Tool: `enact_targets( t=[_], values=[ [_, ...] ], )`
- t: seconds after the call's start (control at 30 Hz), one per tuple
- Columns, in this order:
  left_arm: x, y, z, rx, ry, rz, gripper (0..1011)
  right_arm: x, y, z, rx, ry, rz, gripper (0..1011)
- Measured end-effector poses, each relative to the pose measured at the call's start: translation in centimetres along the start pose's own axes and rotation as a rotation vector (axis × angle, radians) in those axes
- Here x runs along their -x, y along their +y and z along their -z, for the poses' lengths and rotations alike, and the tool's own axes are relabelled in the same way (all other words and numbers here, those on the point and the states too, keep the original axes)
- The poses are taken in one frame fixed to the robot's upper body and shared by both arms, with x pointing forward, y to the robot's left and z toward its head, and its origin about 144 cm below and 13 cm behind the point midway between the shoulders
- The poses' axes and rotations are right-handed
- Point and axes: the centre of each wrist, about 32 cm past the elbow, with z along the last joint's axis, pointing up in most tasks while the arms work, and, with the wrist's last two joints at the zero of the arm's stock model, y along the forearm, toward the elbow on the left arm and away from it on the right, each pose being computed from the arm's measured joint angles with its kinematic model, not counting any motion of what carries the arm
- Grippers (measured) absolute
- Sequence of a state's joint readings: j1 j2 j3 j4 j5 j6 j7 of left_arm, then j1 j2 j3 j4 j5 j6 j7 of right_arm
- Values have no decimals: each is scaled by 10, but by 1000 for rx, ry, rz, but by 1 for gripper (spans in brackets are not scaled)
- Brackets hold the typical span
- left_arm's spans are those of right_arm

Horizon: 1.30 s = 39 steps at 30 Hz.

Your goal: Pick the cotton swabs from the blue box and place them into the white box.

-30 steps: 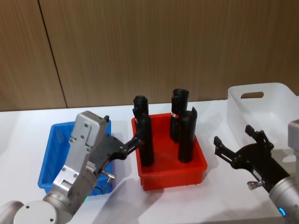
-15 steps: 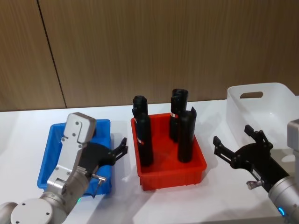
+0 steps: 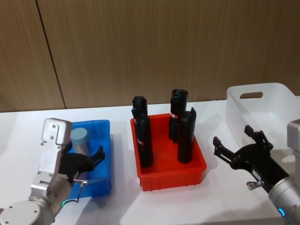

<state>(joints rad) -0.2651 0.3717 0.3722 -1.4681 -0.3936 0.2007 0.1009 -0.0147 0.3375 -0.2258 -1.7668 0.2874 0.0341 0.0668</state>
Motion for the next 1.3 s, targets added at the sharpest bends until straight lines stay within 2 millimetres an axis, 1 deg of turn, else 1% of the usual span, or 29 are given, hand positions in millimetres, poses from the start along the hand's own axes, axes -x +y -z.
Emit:
enact_targets(
  t=[0.3, 0.63, 0.87, 1.17, 1.3],
  values=[
    [-18, -9, 9, -42, 40, -33, 1004, 0, 0, 0, 0, 0, 0, 1001],
    [-35, -22, 16, -70, 75, -4, 1004, 0, 0, 0, 0, 0, 0, 1002],
    [-41, -28, 19, -86, 91, 23, 1004, 0, 0, 0, 0, 0, 0, 1002],
    [-46, -30, 23, -103, 106, 44, 1004, 0, 0, 0, 0, 0, 0, 1002],
    [-48, -30, 24, -113, 112, 55, 926, 0, 0, 0, 0, 0, 0, 1001]
  ],
)
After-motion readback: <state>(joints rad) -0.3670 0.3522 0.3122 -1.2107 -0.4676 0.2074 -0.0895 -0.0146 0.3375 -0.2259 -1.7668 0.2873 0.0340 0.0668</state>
